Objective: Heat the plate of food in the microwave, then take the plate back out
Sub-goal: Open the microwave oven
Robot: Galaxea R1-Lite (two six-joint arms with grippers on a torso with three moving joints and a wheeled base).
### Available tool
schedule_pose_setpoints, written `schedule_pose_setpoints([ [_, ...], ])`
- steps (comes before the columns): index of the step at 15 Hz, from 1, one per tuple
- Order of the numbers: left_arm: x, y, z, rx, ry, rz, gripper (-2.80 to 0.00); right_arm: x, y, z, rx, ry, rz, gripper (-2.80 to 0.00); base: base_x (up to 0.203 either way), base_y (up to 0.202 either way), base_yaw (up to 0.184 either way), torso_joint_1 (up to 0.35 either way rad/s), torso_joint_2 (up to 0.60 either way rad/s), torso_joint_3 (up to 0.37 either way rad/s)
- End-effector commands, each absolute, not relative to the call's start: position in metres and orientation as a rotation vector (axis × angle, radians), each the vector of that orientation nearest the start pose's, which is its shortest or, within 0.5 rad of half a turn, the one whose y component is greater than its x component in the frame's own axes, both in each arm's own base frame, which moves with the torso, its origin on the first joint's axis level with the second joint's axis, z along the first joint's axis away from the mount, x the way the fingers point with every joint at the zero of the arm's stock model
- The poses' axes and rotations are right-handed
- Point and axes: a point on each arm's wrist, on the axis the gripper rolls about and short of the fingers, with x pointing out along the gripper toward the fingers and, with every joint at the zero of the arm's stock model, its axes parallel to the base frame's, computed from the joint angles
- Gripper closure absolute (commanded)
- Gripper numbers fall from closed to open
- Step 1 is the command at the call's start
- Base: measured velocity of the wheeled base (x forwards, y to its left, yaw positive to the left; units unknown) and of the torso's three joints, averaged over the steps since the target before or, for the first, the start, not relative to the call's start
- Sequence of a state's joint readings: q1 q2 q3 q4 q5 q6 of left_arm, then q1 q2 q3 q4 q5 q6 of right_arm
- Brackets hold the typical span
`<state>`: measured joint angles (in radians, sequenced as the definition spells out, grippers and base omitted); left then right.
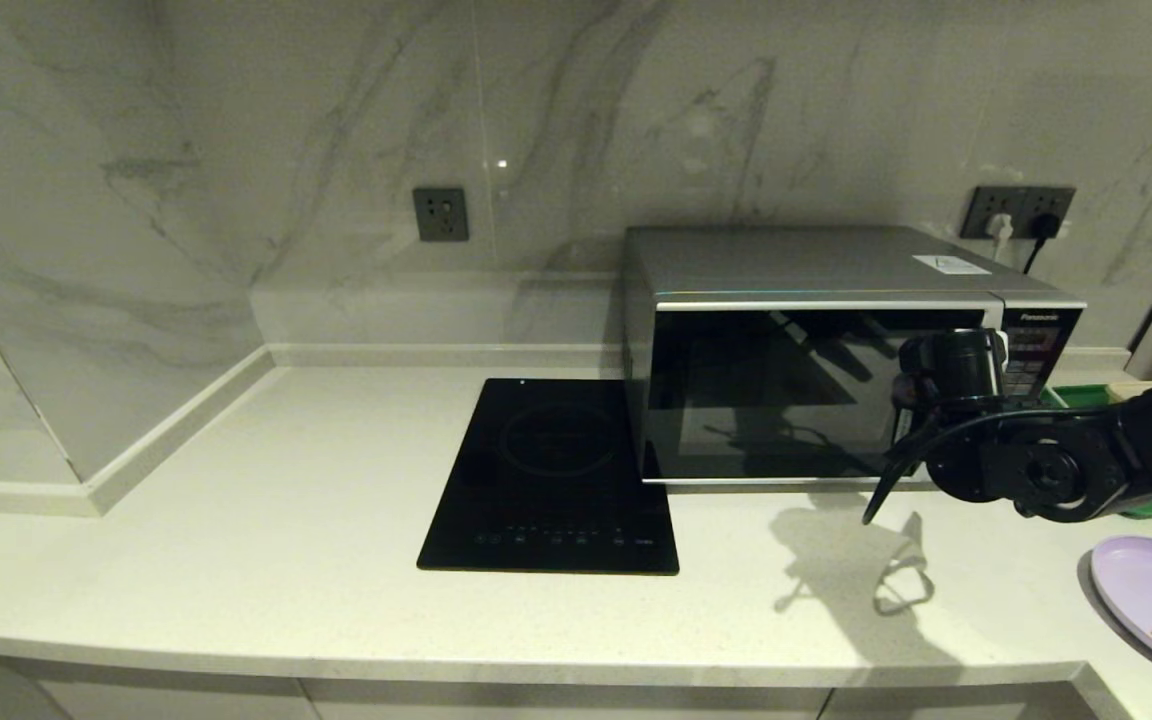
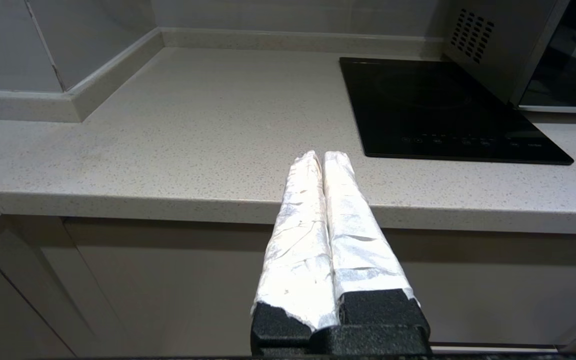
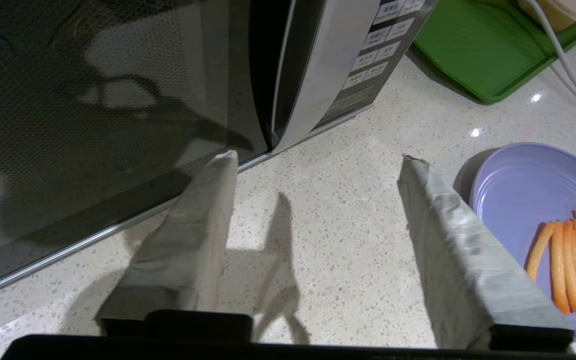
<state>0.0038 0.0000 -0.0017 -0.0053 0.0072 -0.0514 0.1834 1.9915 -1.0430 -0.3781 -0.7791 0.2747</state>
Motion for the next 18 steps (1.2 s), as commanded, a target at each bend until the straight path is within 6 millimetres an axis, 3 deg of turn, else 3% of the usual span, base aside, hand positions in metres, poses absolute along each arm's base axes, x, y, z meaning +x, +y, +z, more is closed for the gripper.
schedule_pose_setpoints([
  [1, -0.023, 0.0, 0.077, -0.052, -0.008, 0.012, 0.0, 0.363, 0.049, 0.126, -0.004, 0.42, -0.652, -2.8, 0.0, 0.0, 0.0, 0.0, 0.0, 0.0],
  [7, -0.023, 0.0, 0.077, -0.052, -0.008, 0.011, 0.0, 0.375, 0.038, 0.12, -0.008, 0.425, -0.693, -2.8, 0.0, 0.0, 0.0, 0.0, 0.0, 0.0],
  [18, -0.023, 0.0, 0.077, -0.052, -0.009, 0.012, 0.0, 0.39, 0.039, 0.104, -0.016, 0.444, -0.697, -2.8, 0.0, 0.0, 0.0, 0.0, 0.0, 0.0],
])
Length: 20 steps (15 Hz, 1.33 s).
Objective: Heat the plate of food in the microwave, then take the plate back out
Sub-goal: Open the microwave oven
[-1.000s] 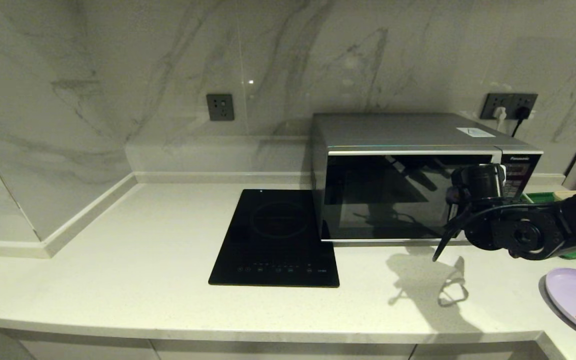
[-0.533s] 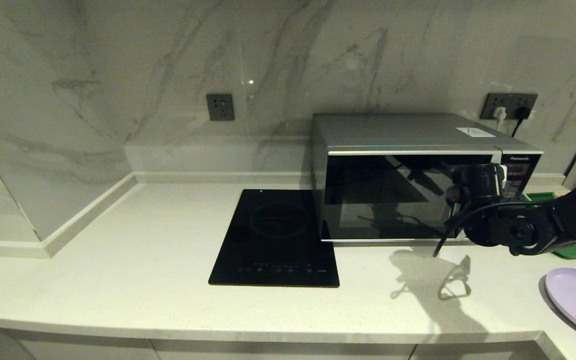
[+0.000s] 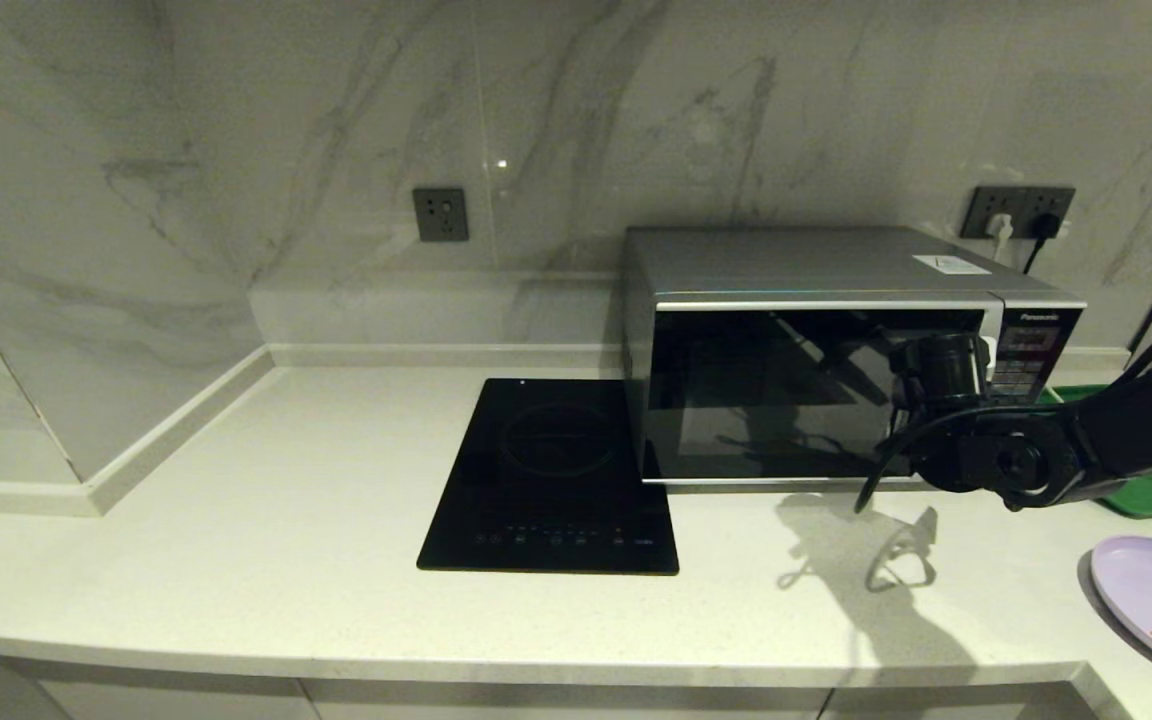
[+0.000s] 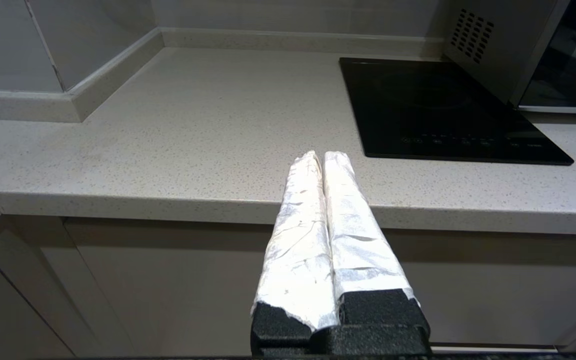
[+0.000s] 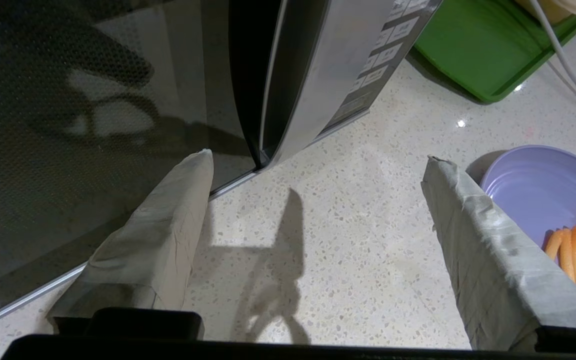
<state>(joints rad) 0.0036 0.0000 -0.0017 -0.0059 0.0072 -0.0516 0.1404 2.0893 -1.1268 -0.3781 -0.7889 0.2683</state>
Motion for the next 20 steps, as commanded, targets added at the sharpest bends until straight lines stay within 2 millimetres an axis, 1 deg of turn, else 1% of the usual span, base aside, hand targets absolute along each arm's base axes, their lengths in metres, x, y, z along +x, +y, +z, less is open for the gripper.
schedule_pose_setpoints([
  [1, -0.023, 0.0, 0.077, -0.052, -0.008, 0.012, 0.0, 0.391, 0.039, 0.103, -0.015, 0.445, -0.697, -2.8, 0.0, 0.0, 0.0, 0.0, 0.0, 0.0],
  [3, -0.023, 0.0, 0.077, -0.052, -0.008, 0.011, 0.0, 0.398, 0.04, 0.102, -0.008, 0.435, -0.698, -2.8, 0.0, 0.0, 0.0, 0.0, 0.0, 0.0],
  [6, -0.023, 0.0, 0.077, -0.052, -0.009, 0.011, 0.0, 0.404, 0.031, 0.097, -0.003, 0.441, -0.72, -2.8, 0.0, 0.0, 0.0, 0.0, 0.0, 0.0],
  [9, -0.023, 0.0, 0.077, -0.052, -0.009, 0.011, 0.0, 0.412, 0.025, 0.095, 0.009, 0.432, -0.736, -2.8, 0.0, 0.0, 0.0, 0.0, 0.0, 0.0],
  [12, -0.023, 0.0, 0.077, -0.052, -0.009, 0.011, 0.0, 0.415, 0.022, 0.103, 0.024, 0.405, -0.743, -2.8, 0.0, 0.0, 0.0, 0.0, 0.0, 0.0],
  [15, -0.023, 0.0, 0.077, -0.052, -0.009, 0.012, 0.0, 0.418, 0.014, 0.11, 0.037, 0.384, -0.763, -2.8, 0.0, 0.0, 0.0, 0.0, 0.0, 0.0],
  [20, -0.023, 0.0, 0.077, -0.052, -0.008, 0.011, 0.0, 0.414, 0.005, 0.125, 0.051, 0.351, -0.782, -2.8, 0.0, 0.0, 0.0, 0.0, 0.0, 0.0],
])
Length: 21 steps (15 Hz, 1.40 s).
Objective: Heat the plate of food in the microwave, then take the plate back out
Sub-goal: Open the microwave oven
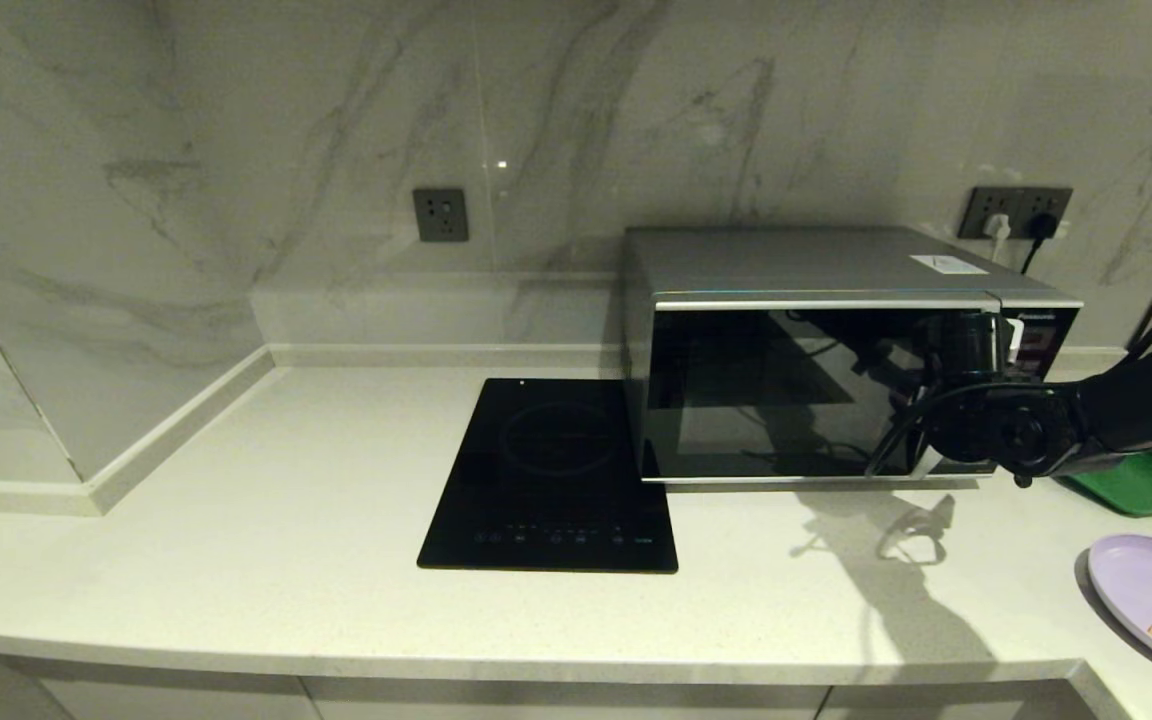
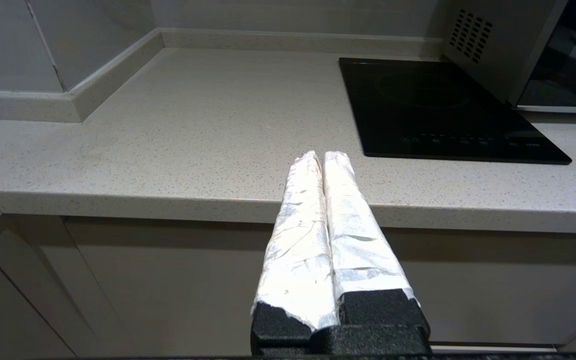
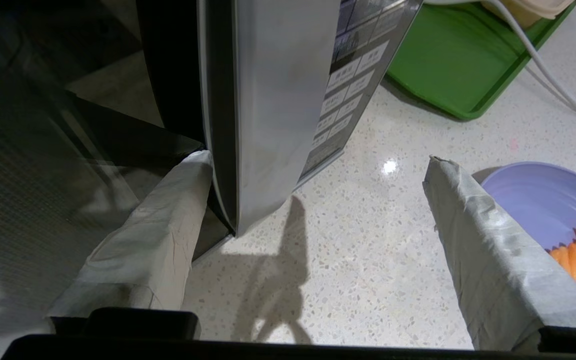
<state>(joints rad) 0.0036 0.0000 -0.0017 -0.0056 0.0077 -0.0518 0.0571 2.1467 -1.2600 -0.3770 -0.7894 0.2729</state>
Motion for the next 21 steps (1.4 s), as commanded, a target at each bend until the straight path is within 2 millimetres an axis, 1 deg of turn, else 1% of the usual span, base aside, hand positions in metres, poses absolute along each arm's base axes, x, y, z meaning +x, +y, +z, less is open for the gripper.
schedule_pose_setpoints([
  [1, -0.023, 0.0, 0.077, -0.052, -0.008, 0.012, 0.0, 0.414, 0.003, 0.125, 0.051, 0.352, -0.789, -2.8, 0.0, 0.0, 0.0, 0.0, 0.0, 0.0],
  [5, -0.023, 0.0, 0.077, -0.052, -0.008, 0.012, 0.0, 0.411, -0.013, 0.123, 0.049, 0.351, -0.864, -2.8, 0.0, 0.0, 0.0, 0.0, 0.0, 0.0],
  [6, -0.023, 0.0, 0.077, -0.052, -0.008, 0.011, 0.0, 0.409, -0.013, 0.126, 0.051, 0.346, -0.867, -2.8, 0.0, 0.0, 0.0, 0.0, 0.0, 0.0],
  [8, -0.023, 0.0, 0.077, -0.052, -0.008, 0.012, 0.0, 0.402, -0.015, 0.125, 0.037, 0.354, -0.895, -2.8, 0.0, 0.0, 0.0, 0.0, 0.0, 0.0],
  [10, -0.023, 0.0, 0.077, -0.052, -0.009, 0.011, 0.0, 0.4, -0.014, 0.118, 0.037, 0.369, -0.906, -2.8, 0.0, 0.0, 0.0, 0.0, 0.0, 0.0],
  [13, -0.023, 0.0, 0.077, -0.052, -0.009, 0.012, 0.0, 0.4, -0.014, 0.119, 0.043, 0.361, -0.914, -2.8, 0.0, 0.0, 0.0, 0.0, 0.0, 0.0],
  [15, -0.023, 0.0, 0.077, -0.052, -0.009, 0.012, 0.0, 0.396, -0.015, 0.123, 0.07, 0.331, -0.945, -2.8, 0.0, 0.0, 0.0, 0.0, 0.0, 0.0],
  [19, -0.023, 0.0, 0.077, -0.052, -0.008, 0.012, 0.0, 0.377, -0.013, 0.121, 0.078, 0.353, -0.947, -2.8, 0.0, 0.0, 0.0, 0.0, 0.0, 0.0],
  [21, -0.023, 0.0, 0.077, -0.052, -0.008, 0.012, 0.0, 0.371, -0.011, 0.124, 0.103, 0.339, -0.948, -2.8, 0.0, 0.0, 0.0, 0.0, 0.0, 0.0],
])
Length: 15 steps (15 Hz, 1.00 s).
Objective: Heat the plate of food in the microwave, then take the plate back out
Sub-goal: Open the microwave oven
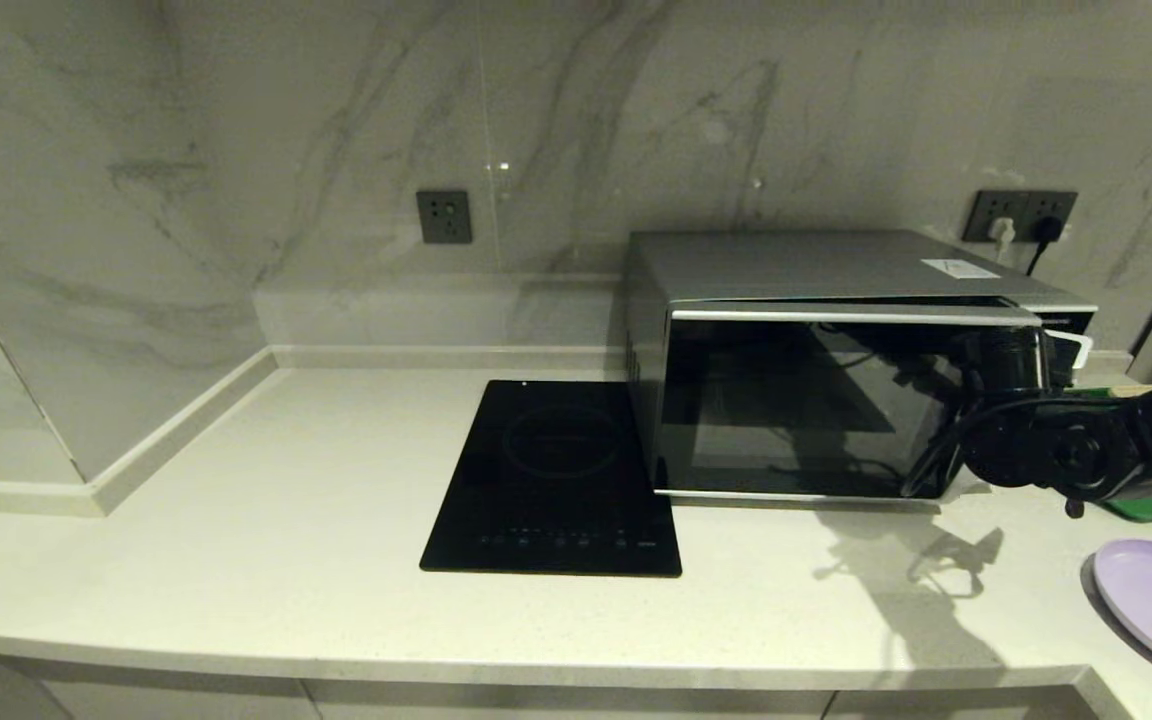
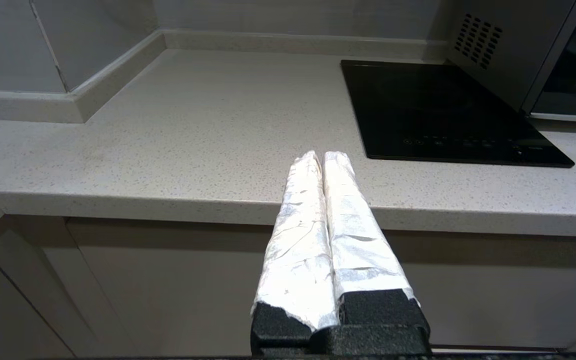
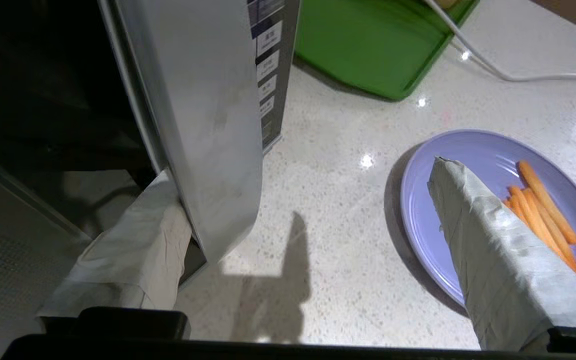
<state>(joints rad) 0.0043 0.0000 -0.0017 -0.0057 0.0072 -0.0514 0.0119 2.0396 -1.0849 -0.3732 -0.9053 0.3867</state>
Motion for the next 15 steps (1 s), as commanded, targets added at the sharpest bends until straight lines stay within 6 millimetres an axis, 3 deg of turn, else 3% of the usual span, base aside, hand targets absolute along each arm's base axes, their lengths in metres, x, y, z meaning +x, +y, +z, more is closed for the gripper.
schedule_pose_setpoints([
  [1, -0.023, 0.0, 0.077, -0.052, -0.009, 0.011, 0.0, 0.367, -0.006, 0.126, 0.104, 0.34, -0.932, -2.8, 0.0, 0.0, 0.0, 0.0, 0.0, 0.0],
  [6, -0.023, 0.0, 0.076, -0.052, -0.009, 0.012, 0.0, 0.342, 0.039, 0.105, 0.017, 0.536, -0.564, -2.8, 0.0, 0.0, 0.0, 0.0, 0.0, 0.0],
  [10, -0.023, 0.0, 0.077, -0.052, -0.009, 0.011, 0.0, 0.284, 0.082, 0.159, 0.086, 0.458, -0.182, -2.8, 0.0, 0.0, 0.0, 0.0, 0.0, 0.0],
  [11, -0.023, 0.0, 0.077, -0.052, -0.009, 0.012, 0.0, 0.27, 0.087, 0.174, 0.101, 0.422, -0.122, -0.08, 0.0, 0.0, 0.0, 0.0, 0.0, 0.0],
  [13, -0.023, 0.0, 0.077, -0.052, -0.008, 0.011, 0.0, 0.246, 0.085, 0.203, 0.13, 0.361, -0.061, 0.0, 0.0, 0.0, 0.0, 0.0, 0.0, 0.0],
  [15, -0.023, 0.0, 0.077, -0.052, -0.008, 0.012, 0.0, 0.236, 0.071, 0.231, 0.175, 0.311, -0.05, 0.0, 0.0, 0.0, 0.0, 0.0, 0.0, 0.0],
])
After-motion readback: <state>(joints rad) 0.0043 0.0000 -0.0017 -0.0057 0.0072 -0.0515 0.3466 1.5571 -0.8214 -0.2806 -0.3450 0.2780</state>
